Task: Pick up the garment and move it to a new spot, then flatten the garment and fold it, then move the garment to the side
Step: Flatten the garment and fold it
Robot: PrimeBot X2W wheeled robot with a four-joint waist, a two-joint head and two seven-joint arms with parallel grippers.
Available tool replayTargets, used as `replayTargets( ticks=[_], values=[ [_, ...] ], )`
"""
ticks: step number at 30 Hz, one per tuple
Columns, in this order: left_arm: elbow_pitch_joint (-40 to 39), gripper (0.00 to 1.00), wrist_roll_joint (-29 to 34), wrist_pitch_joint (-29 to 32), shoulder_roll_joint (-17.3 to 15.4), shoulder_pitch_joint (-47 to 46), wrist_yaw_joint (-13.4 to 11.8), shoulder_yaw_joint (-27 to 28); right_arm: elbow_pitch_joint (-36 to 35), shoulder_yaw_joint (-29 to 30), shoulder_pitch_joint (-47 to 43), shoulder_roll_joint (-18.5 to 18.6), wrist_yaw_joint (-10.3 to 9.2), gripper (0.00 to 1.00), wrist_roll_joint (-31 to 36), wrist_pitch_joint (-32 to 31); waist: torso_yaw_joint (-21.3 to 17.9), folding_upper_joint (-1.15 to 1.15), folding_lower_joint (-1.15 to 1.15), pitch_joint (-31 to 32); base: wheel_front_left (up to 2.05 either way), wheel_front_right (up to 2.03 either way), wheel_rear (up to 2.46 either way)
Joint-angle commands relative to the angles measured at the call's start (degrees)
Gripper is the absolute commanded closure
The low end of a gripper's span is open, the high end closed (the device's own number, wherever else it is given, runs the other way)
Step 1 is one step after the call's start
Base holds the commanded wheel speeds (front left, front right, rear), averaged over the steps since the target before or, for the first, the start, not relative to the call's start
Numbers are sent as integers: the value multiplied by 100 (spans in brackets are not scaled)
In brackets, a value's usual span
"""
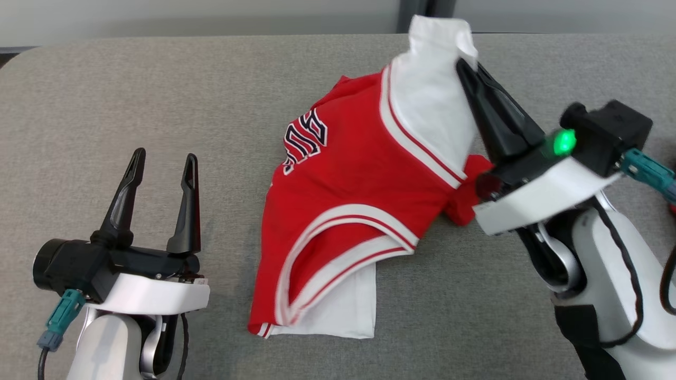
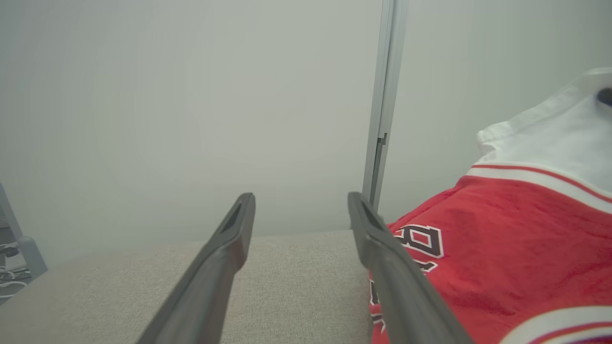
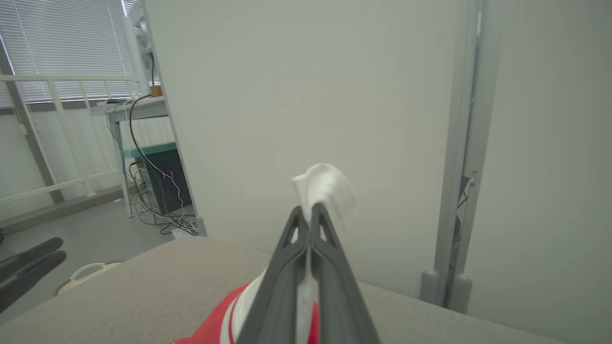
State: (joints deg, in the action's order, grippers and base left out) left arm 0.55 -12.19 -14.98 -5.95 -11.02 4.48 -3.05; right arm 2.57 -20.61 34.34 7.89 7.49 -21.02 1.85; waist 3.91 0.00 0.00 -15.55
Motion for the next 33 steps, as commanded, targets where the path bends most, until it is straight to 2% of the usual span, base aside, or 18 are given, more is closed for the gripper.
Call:
replayTargets(
  ticks=[1,7,12,15,21,22,23,24,29,33],
  values=[
    [-28,0,29,0,-34,-20,-15,15,-38,213,-255,65,2,100,30,-15,-183,0,0,-89,0,0,0],
    [-119,0,53,64,-121,-105,-25,-30,182,1644,-1392,138,2,100,53,-2,-371,0,0,-227,0,0,0],
    [-200,0,62,105,-176,-134,-38,-49,531,2537,-1854,131,2,100,-82,97,-431,0,0,-360,0,0,0],
    [-227,0,65,117,-194,-153,-34,-71,878,2738,-1863,171,2,100,-134,195,-454,0,0,-437,0,0,0],
    [-234,0,41,135,-228,-193,-58,-84,1681,2633,-1509,246,2,100,-202,447,-494,0,0,-508,0,0,0],
    [-229,0,37,137,-234,-193,-59,-88,1817,2592,-1466,265,2,92,-196,475,-501,0,0,-507,0,0,0],
    [-223,0,32,138,-236,-189,-63,-93,1894,2557,-1413,277,2,60,-208,549,-503,0,0,-504,0,0,0],
    [-216,0,24,138,-233,-185,-67,-101,1980,2505,-1363,286,2,0,-218,603,-504,0,0,-496,0,0,0],
    [-140,0,-6,129,-242,-96,-84,-121,2126,2444,-1354,328,2,0,-116,879,-519,0,0,-377,0,0,0],
    [-93,0,-42,119,-262,28,-112,-102,1825,2454,-1489,331,2,0,193,1014,-542,0,0,-224,0,0,0]
  ],
)
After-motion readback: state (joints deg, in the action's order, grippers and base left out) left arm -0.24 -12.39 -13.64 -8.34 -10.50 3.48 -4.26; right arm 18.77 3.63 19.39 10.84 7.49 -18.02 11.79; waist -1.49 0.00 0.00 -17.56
